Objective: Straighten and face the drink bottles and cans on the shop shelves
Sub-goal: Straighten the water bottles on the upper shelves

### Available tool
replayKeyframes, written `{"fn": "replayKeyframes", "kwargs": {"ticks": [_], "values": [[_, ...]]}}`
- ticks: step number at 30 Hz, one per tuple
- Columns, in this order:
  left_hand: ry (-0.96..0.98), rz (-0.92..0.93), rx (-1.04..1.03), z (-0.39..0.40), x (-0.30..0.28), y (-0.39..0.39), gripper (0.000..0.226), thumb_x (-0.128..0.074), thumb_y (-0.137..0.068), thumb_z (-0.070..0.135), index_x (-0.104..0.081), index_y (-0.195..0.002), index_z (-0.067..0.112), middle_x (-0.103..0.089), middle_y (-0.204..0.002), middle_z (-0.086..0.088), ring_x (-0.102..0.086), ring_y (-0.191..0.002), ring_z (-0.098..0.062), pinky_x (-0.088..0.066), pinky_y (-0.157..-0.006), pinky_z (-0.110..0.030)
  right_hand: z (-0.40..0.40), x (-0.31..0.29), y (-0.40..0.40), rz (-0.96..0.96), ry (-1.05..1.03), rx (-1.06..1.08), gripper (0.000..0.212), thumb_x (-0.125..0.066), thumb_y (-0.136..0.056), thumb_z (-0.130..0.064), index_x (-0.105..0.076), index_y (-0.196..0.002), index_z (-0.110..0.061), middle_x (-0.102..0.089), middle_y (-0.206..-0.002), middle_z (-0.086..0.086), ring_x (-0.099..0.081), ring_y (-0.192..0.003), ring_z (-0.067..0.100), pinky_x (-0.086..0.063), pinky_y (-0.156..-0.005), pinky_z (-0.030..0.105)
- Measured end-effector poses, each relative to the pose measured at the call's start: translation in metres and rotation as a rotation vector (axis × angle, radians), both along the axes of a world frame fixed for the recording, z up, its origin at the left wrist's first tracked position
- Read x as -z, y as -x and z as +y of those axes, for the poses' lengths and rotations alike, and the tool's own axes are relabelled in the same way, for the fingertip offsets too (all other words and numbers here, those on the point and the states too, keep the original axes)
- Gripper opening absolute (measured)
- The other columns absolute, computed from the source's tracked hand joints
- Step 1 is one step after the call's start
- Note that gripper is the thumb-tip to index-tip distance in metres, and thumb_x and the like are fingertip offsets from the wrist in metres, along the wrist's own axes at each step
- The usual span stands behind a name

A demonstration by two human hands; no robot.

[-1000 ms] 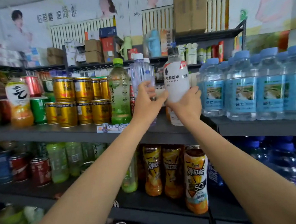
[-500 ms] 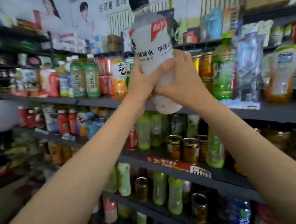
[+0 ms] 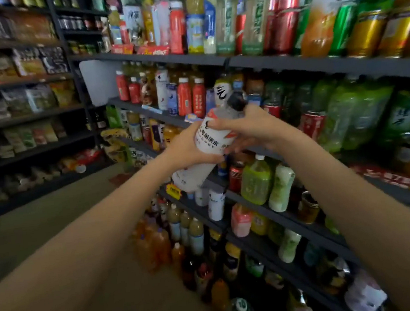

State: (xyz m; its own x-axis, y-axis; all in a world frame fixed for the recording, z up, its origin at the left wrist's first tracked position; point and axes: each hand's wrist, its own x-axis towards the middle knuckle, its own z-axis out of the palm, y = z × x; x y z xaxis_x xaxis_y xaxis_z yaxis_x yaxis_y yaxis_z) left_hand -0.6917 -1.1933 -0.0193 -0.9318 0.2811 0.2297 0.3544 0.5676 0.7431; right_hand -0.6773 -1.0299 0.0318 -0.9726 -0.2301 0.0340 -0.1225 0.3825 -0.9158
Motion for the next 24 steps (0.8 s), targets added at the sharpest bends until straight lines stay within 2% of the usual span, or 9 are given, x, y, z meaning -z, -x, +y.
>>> {"fn": "replayKeyframes", "kwargs": {"ticks": [4, 8, 9, 11, 15, 17, 19, 21, 24], "values": [[0.088, -0.088, -0.03, -0.034, 0.063, 0.046, 0.088, -0.083, -0.067, 0.026, -0.033, -0.139, 0.022, -0.051, -0.126, 0.008, -0.048, -0.115, -0.013, -0.037, -0.082, -0.022, -0.044, 0.073, 0.047, -0.106, 0.102, 0.117, 0.033, -0.083, -0.068, -0.023, -0.065, -0.096, -0.019, -0.068, -0.101, 0.005, -0.067, -0.088, 0.022, -0.06, -0.06, 0.037], [0.157, -0.143, -0.079, -0.055, 0.137, 0.102, 0.091, -0.085, -0.065, 0.026, -0.033, -0.139, 0.021, -0.048, -0.133, -0.004, -0.041, -0.126, -0.025, -0.041, -0.096, -0.036, -0.076, 0.148, 0.094, -0.037, -0.023, 0.183, 0.052, -0.081, -0.07, -0.028, -0.053, -0.113, -0.016, -0.06, -0.102, -0.003, -0.058, -0.071, 0.006, -0.048, -0.05, 0.01], [0.175, -0.154, -0.101, -0.059, 0.154, 0.115, 0.091, -0.083, -0.067, 0.026, -0.03, -0.141, 0.02, -0.045, -0.135, -0.006, -0.037, -0.128, -0.026, -0.039, -0.099, -0.04, -0.084, 0.166, 0.107, -0.013, -0.094, 0.196, 0.054, -0.08, -0.071, -0.031, -0.051, -0.115, -0.017, -0.058, -0.102, -0.004, -0.059, -0.074, 0.008, -0.047, -0.055, 0.01], [0.153, -0.206, -0.114, -0.07, 0.191, 0.143, 0.09, -0.08, -0.071, 0.023, -0.027, -0.143, 0.018, -0.041, -0.138, -0.008, -0.033, -0.132, -0.028, -0.037, -0.102, -0.044, -0.1, 0.202, 0.139, 0.0, -0.207, 0.222, 0.06, -0.079, -0.069, -0.038, -0.05, -0.117, -0.017, -0.061, -0.107, 0.0, -0.061, -0.093, 0.019, -0.053, -0.075, 0.028], [0.028, -0.342, -0.116, -0.112, 0.256, 0.209, 0.07, -0.076, -0.075, 0.017, -0.04, -0.135, 0.019, -0.052, -0.127, -0.01, -0.047, -0.119, -0.03, -0.044, -0.094, -0.04, -0.141, 0.269, 0.208, -0.061, -0.288, 0.29, 0.054, -0.077, -0.068, -0.04, -0.044, -0.105, -0.02, -0.06, -0.097, 0.0, -0.059, -0.093, 0.023, -0.052, -0.076, 0.038], [-0.133, -0.475, -0.176, -0.137, 0.28, 0.239, 0.056, -0.068, -0.081, 0.005, -0.044, -0.13, 0.014, -0.056, -0.115, -0.012, -0.056, -0.108, -0.026, -0.048, -0.084, -0.032, -0.163, 0.301, 0.235, -0.066, -0.29, 0.343, 0.059, -0.076, -0.069, -0.043, -0.044, -0.113, -0.018, -0.063, -0.1, 0.003, -0.06, -0.097, 0.026, -0.051, -0.079, 0.04], [-0.414, -0.669, -0.262, -0.161, 0.302, 0.266, 0.037, -0.053, -0.09, -0.004, -0.044, -0.122, 0.01, -0.056, -0.095, -0.015, -0.063, -0.084, -0.023, -0.053, -0.061, -0.023, -0.188, 0.33, 0.257, -0.076, -0.29, 0.381, 0.062, -0.075, -0.071, -0.044, -0.044, -0.118, -0.016, -0.063, -0.095, 0.002, -0.061, -0.092, 0.027, -0.048, -0.071, 0.032], [-0.629, -0.892, -0.344, -0.181, 0.32, 0.293, 0.028, -0.052, -0.094, 0.009, -0.049, -0.121, 0.014, -0.058, -0.102, -0.013, -0.061, -0.088, -0.022, -0.056, -0.057, -0.023, -0.212, 0.355, 0.275, -0.001, -0.304, 0.43, 0.057, -0.076, -0.071, -0.044, -0.049, -0.113, -0.014, -0.062, -0.085, -0.002, -0.064, -0.082, 0.026, -0.041, -0.061, 0.023], [-0.808, -1.038, -0.328, -0.199, 0.35, 0.34, 0.033, -0.055, -0.094, 0.028, -0.054, -0.126, 0.021, -0.061, -0.113, -0.01, -0.06, -0.094, -0.02, -0.054, -0.057, -0.028, -0.244, 0.389, 0.304, 0.045, -0.278, 0.412, 0.06, -0.071, -0.068, -0.054, -0.05, -0.111, -0.017, -0.063, -0.092, -0.004, -0.064, -0.086, 0.023, -0.041, -0.063, 0.022]]}}
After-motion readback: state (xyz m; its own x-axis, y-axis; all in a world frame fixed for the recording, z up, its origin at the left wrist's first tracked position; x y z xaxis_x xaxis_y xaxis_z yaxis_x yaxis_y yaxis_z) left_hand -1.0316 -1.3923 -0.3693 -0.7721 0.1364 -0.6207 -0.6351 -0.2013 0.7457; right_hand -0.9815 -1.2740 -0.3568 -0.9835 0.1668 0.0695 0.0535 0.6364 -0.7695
